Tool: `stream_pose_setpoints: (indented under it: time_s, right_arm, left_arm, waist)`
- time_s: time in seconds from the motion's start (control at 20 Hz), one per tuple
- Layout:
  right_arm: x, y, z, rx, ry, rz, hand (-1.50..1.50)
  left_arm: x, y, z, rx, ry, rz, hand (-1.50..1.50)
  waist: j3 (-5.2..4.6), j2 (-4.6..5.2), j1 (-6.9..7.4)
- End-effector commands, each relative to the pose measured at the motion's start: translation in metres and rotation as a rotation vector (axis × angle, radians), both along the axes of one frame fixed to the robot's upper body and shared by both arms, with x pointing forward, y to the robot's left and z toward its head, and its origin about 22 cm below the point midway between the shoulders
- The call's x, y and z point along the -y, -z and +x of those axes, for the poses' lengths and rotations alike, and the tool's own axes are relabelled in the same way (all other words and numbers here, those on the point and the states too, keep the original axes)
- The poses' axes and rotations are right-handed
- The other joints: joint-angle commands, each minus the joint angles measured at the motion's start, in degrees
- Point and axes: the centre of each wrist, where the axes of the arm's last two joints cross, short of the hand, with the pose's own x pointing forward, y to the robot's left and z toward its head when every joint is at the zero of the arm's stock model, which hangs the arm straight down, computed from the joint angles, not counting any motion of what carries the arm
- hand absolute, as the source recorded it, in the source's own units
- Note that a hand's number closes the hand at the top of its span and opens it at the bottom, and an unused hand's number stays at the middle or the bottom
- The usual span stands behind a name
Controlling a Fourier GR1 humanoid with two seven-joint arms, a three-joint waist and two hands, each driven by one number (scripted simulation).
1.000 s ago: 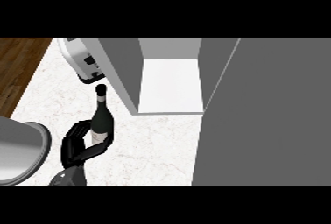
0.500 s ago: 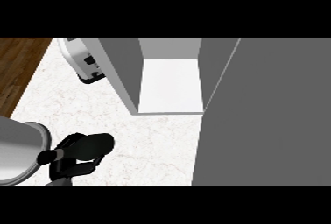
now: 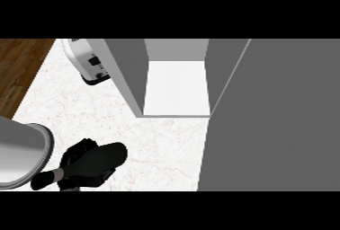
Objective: Pick up the wine, place it into the cabinet and close the cabinet
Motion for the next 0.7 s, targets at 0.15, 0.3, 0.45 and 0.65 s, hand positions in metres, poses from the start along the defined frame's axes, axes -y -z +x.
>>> stream_pose_setpoints:
  time_s: [0.15, 0.3, 0.45, 0.65]
  right_arm:
    - [-0.003, -0.011, -0.016, 0.042, -0.036, 0.033, -1.50]
    - [-0.008, -0.021, -0.024, 0.024, -0.025, 0.030, -1.50]
    - [-0.006, -0.017, -0.024, 0.034, -0.016, 0.046, -1.50]
    - [-0.006, -0.011, -0.019, 0.036, -0.008, 0.031, -1.50]
  left_arm:
    - [0.030, -0.045, 0.002, 0.037, 0.055, -0.038, 1.50]
    - [0.050, -0.065, 0.001, 0.023, 0.056, -0.041, 1.50]
    - [0.060, -0.080, -0.014, 0.048, 0.045, -0.032, 1.50]
    - [0.069, -0.110, -0.019, 0.057, 0.055, 0.007, 1.50]
  waist:
    - [-0.02, 0.04, 0.10]
    - [-0.04, 0.04, 0.06]
    - [-0.06, 0.08, 0.03]
    - [-0.06, 0.11, -0.03]
